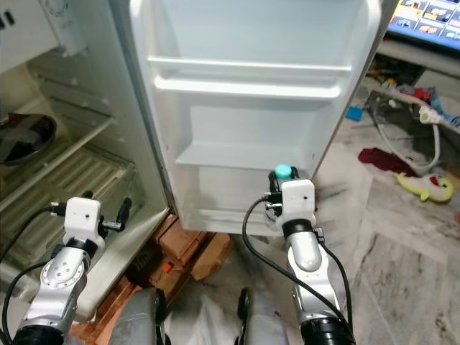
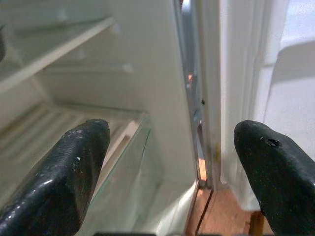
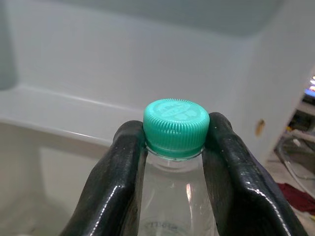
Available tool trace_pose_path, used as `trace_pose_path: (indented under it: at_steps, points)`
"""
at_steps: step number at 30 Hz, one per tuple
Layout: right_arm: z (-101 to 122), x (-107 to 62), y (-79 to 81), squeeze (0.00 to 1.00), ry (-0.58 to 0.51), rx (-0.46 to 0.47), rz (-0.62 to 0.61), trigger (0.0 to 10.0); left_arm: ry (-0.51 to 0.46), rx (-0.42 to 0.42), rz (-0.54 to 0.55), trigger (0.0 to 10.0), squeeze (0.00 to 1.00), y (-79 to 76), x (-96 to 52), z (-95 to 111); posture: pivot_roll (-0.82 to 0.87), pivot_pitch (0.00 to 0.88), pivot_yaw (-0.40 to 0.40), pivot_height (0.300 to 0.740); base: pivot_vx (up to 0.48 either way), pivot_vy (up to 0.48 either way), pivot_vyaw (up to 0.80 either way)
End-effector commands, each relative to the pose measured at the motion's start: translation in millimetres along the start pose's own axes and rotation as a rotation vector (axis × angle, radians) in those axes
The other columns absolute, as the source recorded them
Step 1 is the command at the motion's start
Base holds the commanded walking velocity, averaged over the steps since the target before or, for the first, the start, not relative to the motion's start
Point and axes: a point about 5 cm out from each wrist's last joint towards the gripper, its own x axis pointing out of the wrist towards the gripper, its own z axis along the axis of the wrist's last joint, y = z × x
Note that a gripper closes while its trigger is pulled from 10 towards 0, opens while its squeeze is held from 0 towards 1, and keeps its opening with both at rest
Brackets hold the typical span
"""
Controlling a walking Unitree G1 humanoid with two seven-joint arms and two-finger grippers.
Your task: Restocking fridge
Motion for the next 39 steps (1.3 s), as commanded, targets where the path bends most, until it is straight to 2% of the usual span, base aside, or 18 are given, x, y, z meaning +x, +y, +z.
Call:
trace_pose_path:
  at_steps: [1,12,19,22,24,26,27,29,30,32,39]
  points:
    - [1.6,-1.2,-11.9,0.00,-0.012,-0.022,-0.031,10.0,-0.002,-0.002,-0.025,10.0,0.00,-7.3,1.6,0.7,-0.03,0.024,-0.010,0.638,0.296,0.000,0.00]
    - [-1.7,-4.3,-5.8,0.00,0.005,-0.008,-0.008,10.0,0.007,0.003,-0.023,10.0,0.00,-6.1,0.2,-0.3,-0.02,0.039,-0.010,0.638,0.100,0.000,0.00]
    - [-3.3,-8.0,1.1,0.00,0.015,0.015,0.009,10.0,0.024,0.026,-0.011,10.0,0.00,5.1,-2.7,-2.5,-0.02,0.062,-0.003,0.614,0.000,0.000,0.00]
    - [-3.6,-9.7,4.5,0.00,0.018,0.017,0.026,10.0,0.013,0.063,-0.011,10.0,0.00,10.5,-3.0,1.1,-0.02,0.083,0.001,0.599,0.000,0.000,0.00]
    - [-4.2,-8.7,7.8,0.00,0.016,0.009,0.056,10.0,0.024,0.088,0.003,10.0,0.00,24.3,-6.9,0.5,-0.01,0.101,0.001,0.579,0.000,0.000,0.00]
    - [-3.9,-8.2,8.2,0.00,0.014,0.009,0.059,10.0,0.025,0.092,0.006,10.0,0.00,26.5,-7.3,0.4,-0.01,0.106,0.002,0.574,0.000,0.000,0.00]
    - [-3.4,-5.7,8.9,0.00,0.012,0.003,0.067,10.0,0.022,0.105,0.024,10.0,0.00,33.3,-8.5,2.0,0.00,0.112,0.001,0.574,0.000,0.000,0.00]
    - [-3.4,-4.6,9.0,0.00,0.014,-0.001,0.069,10.0,0.018,0.109,0.032,10.0,0.00,35.4,-8.8,3.0,0.00,0.112,0.001,0.574,0.000,0.000,0.00]
    - [-0.4,0.9,10.3,0.00,-0.001,-0.007,0.077,10.0,-0.028,0.111,0.081,10.0,0.00,46.5,-9.7,13.9,0.00,0.132,0.000,0.574,0.000,0.000,0.00]
    - [4.4,8.5,13.6,0.00,-0.027,-0.023,0.092,10.0,-0.048,0.121,0.105,10.0,0.00,53.5,-10.9,21.0,0.01,0.143,-0.003,0.574,0.000,0.000,0.00]
    - [16.7,32.0,28.1,0.00,-0.084,-0.053,0.178,10.0,-0.027,0.154,0.081,10.0,0.00,57.9,-17.5,20.4,0.04,0.183,0.006,0.574,0.000,0.000,0.00]
